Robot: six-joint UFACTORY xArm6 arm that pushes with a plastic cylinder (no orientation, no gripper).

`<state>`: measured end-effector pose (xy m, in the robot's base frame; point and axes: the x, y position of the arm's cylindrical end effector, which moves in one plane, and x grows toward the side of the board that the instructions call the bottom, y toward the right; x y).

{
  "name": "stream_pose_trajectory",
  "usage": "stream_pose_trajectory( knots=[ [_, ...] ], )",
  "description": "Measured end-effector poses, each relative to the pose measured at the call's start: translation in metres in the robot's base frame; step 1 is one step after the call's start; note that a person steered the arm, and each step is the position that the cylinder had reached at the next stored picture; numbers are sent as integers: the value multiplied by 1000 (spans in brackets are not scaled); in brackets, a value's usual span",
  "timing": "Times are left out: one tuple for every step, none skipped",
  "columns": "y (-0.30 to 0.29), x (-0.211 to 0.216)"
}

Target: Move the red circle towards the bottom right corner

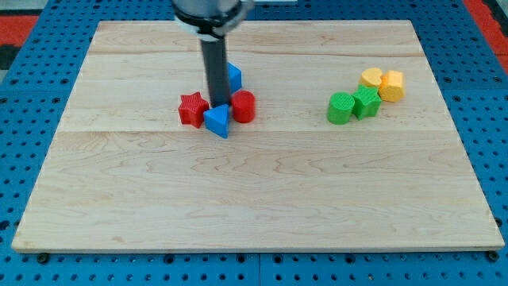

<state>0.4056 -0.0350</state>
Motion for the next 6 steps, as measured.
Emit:
stream_pose_trajectory(
  knots=[
    [39, 22],
    [56, 18],
    [24, 3],
    [65, -10],
    [128, 11],
    [153, 45]
  ],
)
